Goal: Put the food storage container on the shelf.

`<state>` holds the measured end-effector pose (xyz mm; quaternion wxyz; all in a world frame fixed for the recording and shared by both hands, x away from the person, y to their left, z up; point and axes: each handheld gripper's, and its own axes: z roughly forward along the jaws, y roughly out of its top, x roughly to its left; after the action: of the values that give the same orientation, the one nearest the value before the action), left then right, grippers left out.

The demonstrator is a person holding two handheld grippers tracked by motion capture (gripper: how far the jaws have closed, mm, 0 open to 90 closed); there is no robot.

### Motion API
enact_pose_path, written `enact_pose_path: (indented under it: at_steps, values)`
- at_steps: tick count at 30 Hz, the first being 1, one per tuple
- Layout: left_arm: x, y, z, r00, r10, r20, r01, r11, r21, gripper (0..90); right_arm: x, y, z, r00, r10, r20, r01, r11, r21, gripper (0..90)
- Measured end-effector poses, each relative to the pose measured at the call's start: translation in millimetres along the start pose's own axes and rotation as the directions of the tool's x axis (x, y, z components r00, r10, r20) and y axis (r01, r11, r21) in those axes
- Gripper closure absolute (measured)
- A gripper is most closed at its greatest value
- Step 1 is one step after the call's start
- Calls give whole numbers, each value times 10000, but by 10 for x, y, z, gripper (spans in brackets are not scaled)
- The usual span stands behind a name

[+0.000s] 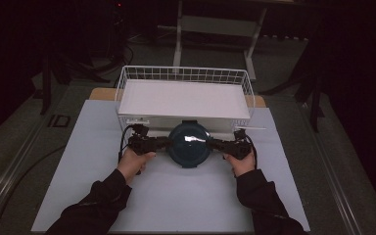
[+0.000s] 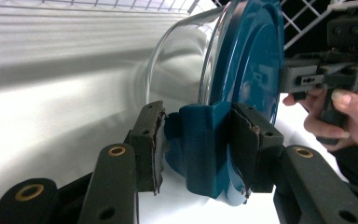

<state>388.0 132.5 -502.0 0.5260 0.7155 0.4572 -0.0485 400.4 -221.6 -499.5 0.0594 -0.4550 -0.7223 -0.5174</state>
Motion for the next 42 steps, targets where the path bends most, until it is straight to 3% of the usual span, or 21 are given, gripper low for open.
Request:
enact_pose_path:
  at_steps: [6,9,10,11,14,18,23,28,29,30,31,33,34,35,37,39,42]
  values:
    - [70,4,26,9994,-218,283,225,9994,-258,563,-24,10,25,9999,143,43,-142,9995,-272,546]
    - [115,0,38,9993,-203,328,215,9991,-363,560,0,20,28,9992,24,407,-9,9993,-362,535]
    - [119,-12,48,9980,-455,436,473,9980,-419,559,10,24,32,9985,-111,528,135,9989,-457,532]
    - [125,-20,60,9981,-424,450,444,9980,-446,556,20,27,35,9980,-82,622,113,9987,-500,532]
    - [113,-26,81,10000,-24,44,27,9981,-622,544,43,25,53,9945,-221,1022,280,9980,-572,553]
    - [144,-2,101,9998,-193,11,194,9957,-908,552,59,46,82,9928,-84,1192,179,9967,-787,549]
    - [162,-3,108,9997,-77,-233,52,9946,-1034,497,57,50,100,9920,-3,1262,120,9957,-918,538]
    - [85,4,90,9980,382,-510,-438,9927,-1128,474,108,66,100,9858,-250,1658,385,9962,-786,492]
    - [60,2,81,9983,355,-455,-409,9916,-1225,378,153,72,76,9850,-314,1699,453,9959,-786,453]
    - [28,-3,70,9978,504,-421,-551,9912,-1207,364,175,75,62,9858,-377,1638,517,9953,-820,445]
    - [-44,-18,51,9966,238,-794,-328,9929,-1142,353,201,76,52,9849,-497,1656,641,9945,-828,440]
    - [-77,-29,39,9959,426,-799,-512,9928,-1084,266,240,72,42,9848,-497,1665,633,9950,-770,427]
    - [-110,-47,10,9967,644,-503,-691,9928,-983,266,266,67,34,9850,-617,1611,748,9943,-766,423]
    - [-93,-49,5,9934,1143,-120,-1149,9889,-941,226,308,53,24,9815,-976,1650,1120,9905,-804,412]
    - [-117,-75,-36,9888,1492,74,-1480,9853,-852,155,371,34,5,9787,-1154,1701,1298,9886,-761,398]
    - [-143,-103,-89,9885,1515,37,-1506,9846,-884,135,430,13,-33,9791,-1220,1630,1361,9876,-787,403]
    - [-175,-146,-163,9868,1615,137,-1598,9837,-827,5,516,-26,-83,9727,-1489,1782,1642,9836,-749,404]
